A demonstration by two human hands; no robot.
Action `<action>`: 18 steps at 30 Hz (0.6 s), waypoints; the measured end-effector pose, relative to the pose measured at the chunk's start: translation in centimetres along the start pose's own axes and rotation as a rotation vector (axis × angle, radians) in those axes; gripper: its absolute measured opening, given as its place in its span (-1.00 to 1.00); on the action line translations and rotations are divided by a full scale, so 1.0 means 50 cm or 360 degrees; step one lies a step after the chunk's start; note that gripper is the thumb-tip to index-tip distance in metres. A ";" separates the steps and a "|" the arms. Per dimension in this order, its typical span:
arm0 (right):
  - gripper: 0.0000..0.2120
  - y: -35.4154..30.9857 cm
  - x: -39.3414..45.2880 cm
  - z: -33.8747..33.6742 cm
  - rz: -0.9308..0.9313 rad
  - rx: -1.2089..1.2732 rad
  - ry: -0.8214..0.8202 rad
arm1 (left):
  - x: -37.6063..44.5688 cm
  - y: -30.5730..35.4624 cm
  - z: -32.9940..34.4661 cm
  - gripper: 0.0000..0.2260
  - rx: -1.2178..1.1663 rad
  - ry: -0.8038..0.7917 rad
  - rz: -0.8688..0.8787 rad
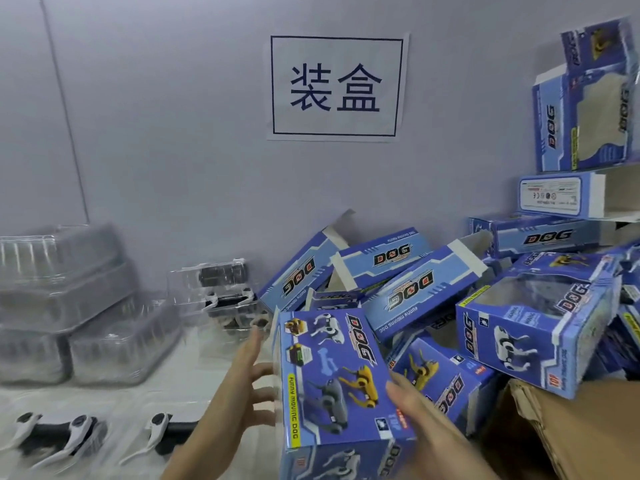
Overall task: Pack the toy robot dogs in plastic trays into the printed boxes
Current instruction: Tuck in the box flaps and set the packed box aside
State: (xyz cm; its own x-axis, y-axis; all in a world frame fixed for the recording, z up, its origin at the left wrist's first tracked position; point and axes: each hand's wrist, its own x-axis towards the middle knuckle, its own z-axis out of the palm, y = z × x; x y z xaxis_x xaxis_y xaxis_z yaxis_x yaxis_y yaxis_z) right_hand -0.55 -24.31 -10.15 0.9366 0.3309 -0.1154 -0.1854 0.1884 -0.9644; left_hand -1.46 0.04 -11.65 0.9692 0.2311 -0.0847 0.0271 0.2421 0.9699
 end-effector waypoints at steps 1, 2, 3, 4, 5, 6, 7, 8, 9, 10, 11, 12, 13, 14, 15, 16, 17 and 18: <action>-0.22 0.013 0.000 -0.012 0.0010 0.0126 -0.0106 | -0.001 0.001 0.000 -0.24 0.0035 -0.0065 0.0000; -0.18 0.031 0.002 -0.028 0.0004 0.0164 -0.0227 | -0.003 0.004 0.000 -0.22 0.0079 -0.0135 -0.0005; -0.13 0.038 -0.003 -0.034 0.0015 0.0126 -0.0282 | -0.005 0.005 0.000 -0.19 0.0131 -0.0189 -0.0016; -0.07 0.049 0.001 -0.046 0.0004 0.0057 -0.0341 | -0.007 0.005 0.001 -0.13 0.0190 -0.0228 -0.0018; -0.04 0.057 0.001 -0.055 0.0025 0.0031 -0.0362 | -0.008 0.004 0.002 -0.08 0.0258 -0.0263 -0.0005; -0.03 0.069 0.011 -0.065 0.0034 -0.0025 -0.0399 | -0.010 0.002 0.003 -0.05 0.0317 -0.0304 0.0019; -0.03 0.069 0.005 -0.064 0.0046 -0.0051 -0.0434 | -0.013 0.001 0.003 -0.04 0.0348 -0.0338 0.0037; -0.03 0.074 0.009 -0.073 0.0047 -0.0063 -0.0455 | -0.016 -0.001 0.003 -0.01 0.0364 -0.0360 0.0043; -0.04 0.073 0.006 -0.074 0.0046 -0.0074 -0.0451 | -0.019 -0.004 0.001 0.02 0.0382 -0.0374 0.0050; -0.07 0.076 0.004 -0.074 0.0006 -0.0128 -0.0443 | -0.022 -0.006 0.002 0.05 0.0406 -0.0385 0.0066; -0.14 0.077 0.000 -0.072 -0.0042 -0.0220 -0.0405 | -0.024 -0.009 0.004 0.06 0.0435 -0.0394 0.0097; -0.20 0.080 0.000 -0.070 -0.0108 -0.0350 -0.0358 | -0.024 -0.013 0.005 0.05 0.0467 -0.0394 0.0141; -0.26 0.084 0.001 -0.067 -0.0156 -0.0472 -0.0305 | -0.023 -0.017 0.007 0.04 0.0494 -0.0384 0.0189; -0.30 0.089 0.003 -0.068 -0.0194 -0.0559 -0.0253 | -0.022 -0.020 0.008 0.04 0.0508 -0.0369 0.0236; -0.34 0.093 0.006 -0.065 -0.0218 -0.0605 -0.0190 | -0.021 -0.022 0.008 0.04 0.0505 -0.0353 0.0283; -0.37 0.097 0.008 -0.062 -0.0241 -0.0648 -0.0132 | -0.020 -0.023 0.010 0.05 0.0493 -0.0339 0.0343; -0.37 0.100 0.009 -0.055 -0.0278 -0.0679 -0.0069 | -0.020 -0.023 0.014 0.05 0.0482 -0.0326 0.0421; -0.36 0.103 0.007 -0.046 -0.0325 -0.0722 -0.0002 | -0.022 -0.023 0.019 0.06 0.0486 -0.0311 0.0524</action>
State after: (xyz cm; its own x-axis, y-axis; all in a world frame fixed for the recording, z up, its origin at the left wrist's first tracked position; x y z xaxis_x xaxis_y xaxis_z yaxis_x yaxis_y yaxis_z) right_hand -0.48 -25.36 -15.70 0.9398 0.3305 0.0867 0.1502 -0.1717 -0.9736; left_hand -2.33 -1.38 -12.45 0.9653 0.0604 0.2539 -0.2465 -0.1082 0.9631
